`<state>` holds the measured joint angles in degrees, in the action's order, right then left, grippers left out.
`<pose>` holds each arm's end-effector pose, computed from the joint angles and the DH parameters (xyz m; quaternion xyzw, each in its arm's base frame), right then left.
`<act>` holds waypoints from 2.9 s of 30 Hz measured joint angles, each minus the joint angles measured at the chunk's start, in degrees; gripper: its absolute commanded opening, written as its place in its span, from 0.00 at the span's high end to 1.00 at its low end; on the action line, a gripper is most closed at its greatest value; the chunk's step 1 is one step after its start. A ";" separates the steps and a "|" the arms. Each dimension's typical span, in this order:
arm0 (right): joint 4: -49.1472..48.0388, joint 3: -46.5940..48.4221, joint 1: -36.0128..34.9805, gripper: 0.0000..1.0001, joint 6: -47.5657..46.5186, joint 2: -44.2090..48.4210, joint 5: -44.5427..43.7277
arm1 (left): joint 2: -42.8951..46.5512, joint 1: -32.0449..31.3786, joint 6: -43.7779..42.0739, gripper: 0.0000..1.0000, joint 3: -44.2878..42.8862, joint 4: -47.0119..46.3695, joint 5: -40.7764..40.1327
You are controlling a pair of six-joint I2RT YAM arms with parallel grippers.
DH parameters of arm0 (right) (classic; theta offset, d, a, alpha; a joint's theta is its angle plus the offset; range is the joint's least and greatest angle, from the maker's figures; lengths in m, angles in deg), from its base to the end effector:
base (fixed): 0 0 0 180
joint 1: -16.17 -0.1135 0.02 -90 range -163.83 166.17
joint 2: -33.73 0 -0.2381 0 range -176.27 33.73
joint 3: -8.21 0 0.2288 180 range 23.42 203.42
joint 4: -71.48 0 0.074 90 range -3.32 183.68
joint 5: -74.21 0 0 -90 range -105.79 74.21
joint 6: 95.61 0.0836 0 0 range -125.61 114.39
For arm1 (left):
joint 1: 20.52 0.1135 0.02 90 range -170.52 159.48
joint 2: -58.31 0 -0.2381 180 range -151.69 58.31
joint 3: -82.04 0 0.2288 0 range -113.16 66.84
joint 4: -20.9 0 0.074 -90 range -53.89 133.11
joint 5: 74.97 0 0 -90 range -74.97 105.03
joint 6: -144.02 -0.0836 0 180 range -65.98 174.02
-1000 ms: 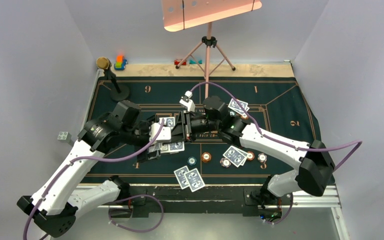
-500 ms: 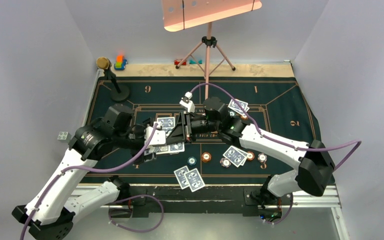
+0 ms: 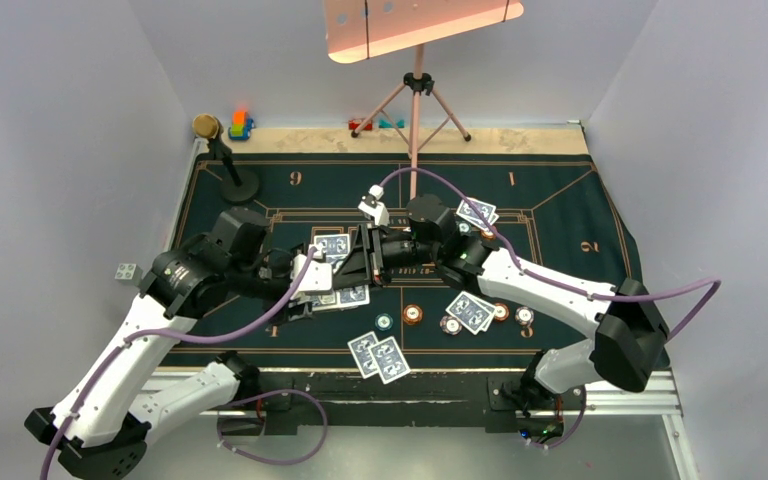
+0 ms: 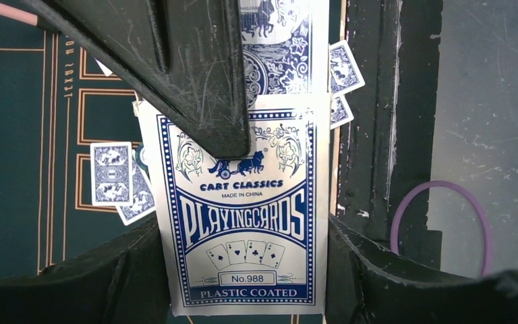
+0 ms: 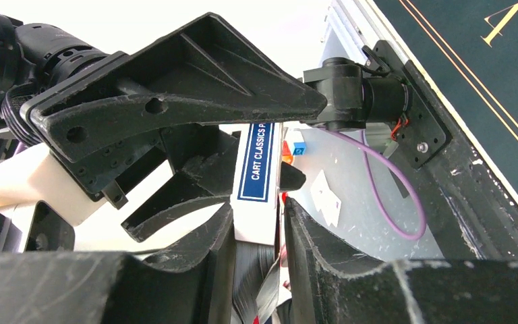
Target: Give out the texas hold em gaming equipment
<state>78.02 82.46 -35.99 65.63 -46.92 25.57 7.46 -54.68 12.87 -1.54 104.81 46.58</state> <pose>0.1662 0.3039 0.2923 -0.0956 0.7582 0.6441 0.0331 0.1022 -0.1222 0.3087 0.6260 0.6634 -0.2364 0.3348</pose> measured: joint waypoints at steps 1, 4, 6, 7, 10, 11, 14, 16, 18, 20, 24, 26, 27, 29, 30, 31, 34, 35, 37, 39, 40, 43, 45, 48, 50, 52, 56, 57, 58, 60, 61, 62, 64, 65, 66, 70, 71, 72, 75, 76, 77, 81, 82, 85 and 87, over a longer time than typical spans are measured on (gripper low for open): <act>-0.07 -0.07 0.00 0.66 0.07 0.02 0.09 | -0.02 0.00 0.17 0.52 -0.07 0.04 0.07; -0.31 -0.26 0.00 0.66 0.33 0.02 0.24 | -0.07 -0.02 0.59 0.45 -0.28 0.13 0.04; -0.39 -0.26 0.00 0.66 0.37 0.02 0.22 | -0.02 -0.02 0.96 0.42 -0.28 0.11 0.02; -0.39 -0.26 0.00 0.66 0.37 0.02 0.20 | 0.00 -0.02 1.03 0.41 -0.28 0.11 0.02; -0.39 -0.31 0.00 0.64 0.39 0.02 0.15 | 0.17 -0.04 1.16 0.38 -0.28 0.00 -0.09; -0.39 -0.31 0.00 0.63 0.46 0.02 0.13 | 0.33 -0.04 1.33 0.38 -0.28 -0.11 -0.22; -1.09 -0.42 0.00 0.60 1.20 0.00 -0.09 | 0.81 -0.04 1.77 0.37 -0.28 -0.74 -0.90; -1.70 -0.48 -0.02 0.56 1.68 0.00 -0.13 | 0.87 -0.07 2.62 0.36 -0.28 -1.44 -1.81; -1.95 -0.48 -0.07 0.52 2.10 0.00 -0.17 | 0.57 -0.07 3.43 0.35 -0.28 -2.19 -2.64; -2.12 -0.61 -0.07 0.48 2.23 0.00 -0.24 | 0.17 -0.07 4.22 0.34 -0.28 -2.47 -3.04; -0.42 -1.44 0.09 0.41 1.46 0.48 -0.55 | -0.22 -0.07 5.64 0.33 -0.28 -2.56 -2.54; 2.01 -1.60 0.48 0.39 0.33 1.46 -1.38 | -0.61 -0.07 6.25 0.34 -0.28 -1.95 -1.44; 3.28 -1.86 0.81 0.38 -0.50 2.47 -1.79 | -0.92 -0.07 6.64 0.34 -0.28 -1.44 -0.76; 6.08 -2.29 1.53 0.37 -2.10 4.70 -2.62 | -1.68 -0.07 7.54 0.36 -0.28 -0.35 0.70; 7.69 -2.32 1.99 0.36 -3.08 5.90 -3.10 | -1.97 -0.07 7.63 0.37 -0.28 0.09 1.25; 9.01 -2.36 2.43 0.35 -3.89 7.06 -3.41 | -2.32 -0.07 7.80 0.38 -0.31 0.57 1.92; 12.22 -2.38 3.54 0.34 -5.88 9.62 -4.66 | -3.08 -0.07 8.28 0.38 -0.42 2.12 3.32; 13.22 -2.38 3.85 0.34 -6.45 10.29 -5.01 | -3.26 -0.07 8.55 0.39 -0.57 2.62 3.61; 15.41 -2.38 4.26 0.33 -7.74 11.34 -6.05 | -3.43 -0.07 8.68 0.39 -0.85 3.30 4.11; 18.18 -2.05 4.33 0.33 -9.35 11.58 -7.10 | -3.61 -0.07 9.05 0.40 -1.14 3.69 4.50; 19.43 -1.81 4.33 0.33 -9.99 11.47 -7.48 | -3.74 -0.07 9.11 0.40 -1.29 3.87 4.72; 21.59 -1.40 4.31 0.33 -10.99 11.15 -7.85 | -4.46 -0.07 9.49 0.40 -1.73 4.22 5.07; 21.97 -1.40 4.28 0.34 -11.19 10.99 -7.85 | -4.81 -0.07 9.86 0.40 -1.75 4.33 5.09; 22.05 -1.40 4.28 0.38 -11.37 10.82 -7.82 | -5.22 -0.07 10.29 0.40 -1.81 4.31 5.09; 22.05 -1.40 4.28 0.41 -11.45 10.82 -7.82 | -5.57 -0.07 10.45 0.40 -1.81 4.31 5.07; 22.08 -1.40 4.28 0.42 -11.47 10.82 -7.82 | -5.95 -0.07 10.51 0.40 -1.84 4.31 5.05; 21.90 -1.40 4.28 0.41 -11.08 10.84 -7.54 | -6.56 -0.07 10.51 0.41 -1.84 4.28 4.37; 21.73 -1.40 4.28 0.41 -10.91 10.84 -7.37 | -6.71 -0.07 10.51 0.41 -1.86 4.31 4.15; 21.44 -1.40 4.28 0.40 -10.82 10.84 -7.32 | -6.88 -0.07 10.51 0.41 -1.88 4.31 3.98; 20.68 -1.40 4.28 0.40 -10.45 10.84 -7.17 | -7.32 -0.07 10.49 0.41 -1.92 4.28 3.54; 20.20 -1.40 4.28 0.40 -10.25 10.75 -7.04 | -7.45 -0.07 10.49 0.41 -1.92 4.28 3.34; 19.65 -1.40 4.28 0.40 -10.08 10.60 -6.82 | -7.63 -0.07 10.49 0.41 -1.92 4.31 3.04; 18.73 -1.40 4.22 0.40 -9.68 10.12 -6.23 | -7.87 -0.07 10.49 0.41 -2.10 4.31 2.43; 18.18 -1.40 4.17 0.40 -9.46 9.73 -5.86 | -8.00 -0.07 10.49 0.41 -2.34 4.33 2.19; 17.75 -1.40 4.17 0.42 -9.31 9.31 -5.73 | -8.07 -0.07 10.51 0.41 -2.64 4.31 2.01; 17.11 -1.42 3.93 0.48 -8.92 8.04 -5.35 | -8.09 -0.07 10.54 0.42 -3.72 4.26 1.51; 17.11 -1.42 3.89 0.49 -8.90 7.87 -5.22 | -8.07 -0.07 10.54 0.42 -3.89 4.26 1.42; 17.16 -1.42 3.89 0.50 -8.94 7.80 -5.16 | -8.07 -0.07 10.54 0.42 -4.02 4.28 1.31; 17.27 -1.42 3.85 0.53 -9.14 7.78 -4.55 | -8.07 -0.07 10.54 0.43 -4.15 4.31 1.22; 17.35 -1.42 3.85 0.55 -9.20 7.78 -4.44 | -8.04 -0.07 10.56 0.43 -4.15 4.33 1.20; 17.62 -1.42 3.85 0.57 -9.33 7.80 -4.44 | -8.04 -0.07 10.54 0.43 -4.15 4.33 1.20; 18.58 -1.40 4.31 0.64 -9.75 8.41 -4.44 | -7.85 -0.07 10.56 0.44 -4.15 4.37 1.20; 18.75 -1.42 4.42 0.65 -9.84 8.66 -4.46 | -7.74 -0.07 10.58 0.44 -4.15 4.37 1.20; 19.74 -1.40 5.01 0.69 -10.21 9.66 -4.46 | -7.15 -0.07 10.62 0.44 -4.13 4.37 1.22; 20.52 -1.40 5.25 0.71 -10.54 10.47 -4.59 | -6.73 -0.07 10.64 0.45 -4.07 4.37 1.22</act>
<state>98.54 81.07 -30.75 55.10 -36.45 20.98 0.73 -54.74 23.51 -5.61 109.19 47.81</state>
